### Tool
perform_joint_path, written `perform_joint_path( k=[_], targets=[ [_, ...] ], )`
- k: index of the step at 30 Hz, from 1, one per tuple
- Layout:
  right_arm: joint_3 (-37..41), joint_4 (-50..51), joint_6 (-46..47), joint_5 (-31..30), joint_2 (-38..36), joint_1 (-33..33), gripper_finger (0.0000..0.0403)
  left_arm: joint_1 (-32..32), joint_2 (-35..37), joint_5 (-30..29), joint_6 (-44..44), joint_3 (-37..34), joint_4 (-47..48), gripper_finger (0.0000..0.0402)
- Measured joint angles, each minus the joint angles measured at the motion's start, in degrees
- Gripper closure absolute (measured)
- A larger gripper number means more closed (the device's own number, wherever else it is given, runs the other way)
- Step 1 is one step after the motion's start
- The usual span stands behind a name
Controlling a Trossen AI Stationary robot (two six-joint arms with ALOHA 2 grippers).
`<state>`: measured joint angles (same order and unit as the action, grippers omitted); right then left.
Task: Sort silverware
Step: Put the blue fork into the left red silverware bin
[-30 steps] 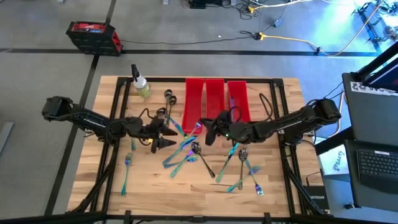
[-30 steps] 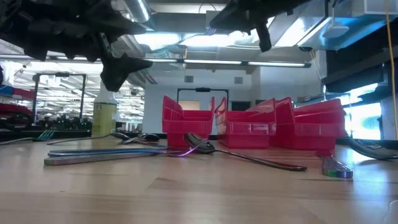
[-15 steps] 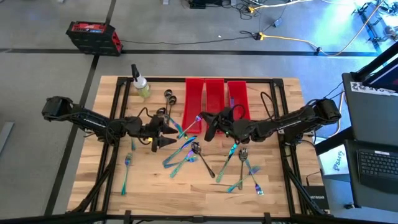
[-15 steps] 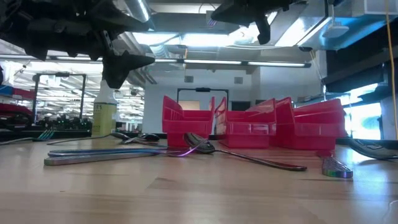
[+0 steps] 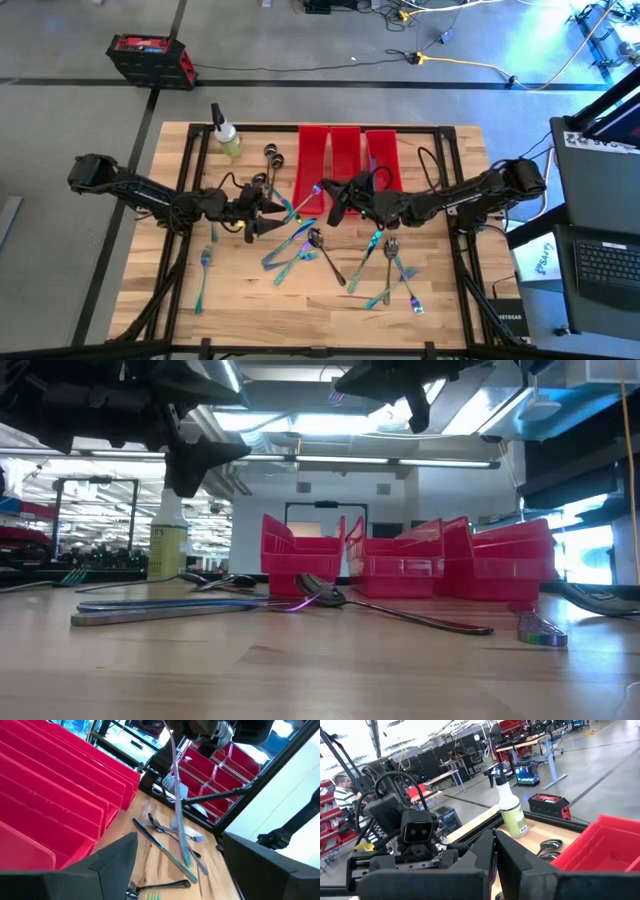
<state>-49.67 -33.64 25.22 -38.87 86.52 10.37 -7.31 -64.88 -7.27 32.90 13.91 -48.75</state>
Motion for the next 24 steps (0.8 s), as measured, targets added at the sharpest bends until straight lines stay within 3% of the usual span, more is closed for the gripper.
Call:
perform_joint_path(
  k=[7, 11, 24],
  targets=[
    [0.0, -1.1, -0.2, 1.5, 0.6, -0.4, 0.0403, 0.0, -0.1, -0.1, -0.5, 0.0, 0.2, 0.0121],
    [0.0, -4.6, -1.1, 5.9, 3.0, -1.1, 0.0403, 0.0, -0.1, -1.0, -1.6, 0.0, 0.0, 0.0121],
    [0.0, -10.1, -6.1, 6.0, 5.6, -1.6, 0.0403, 0.1, -0.1, -1.5, -2.2, 0.0, 0.2, 0.0121]
  ],
)
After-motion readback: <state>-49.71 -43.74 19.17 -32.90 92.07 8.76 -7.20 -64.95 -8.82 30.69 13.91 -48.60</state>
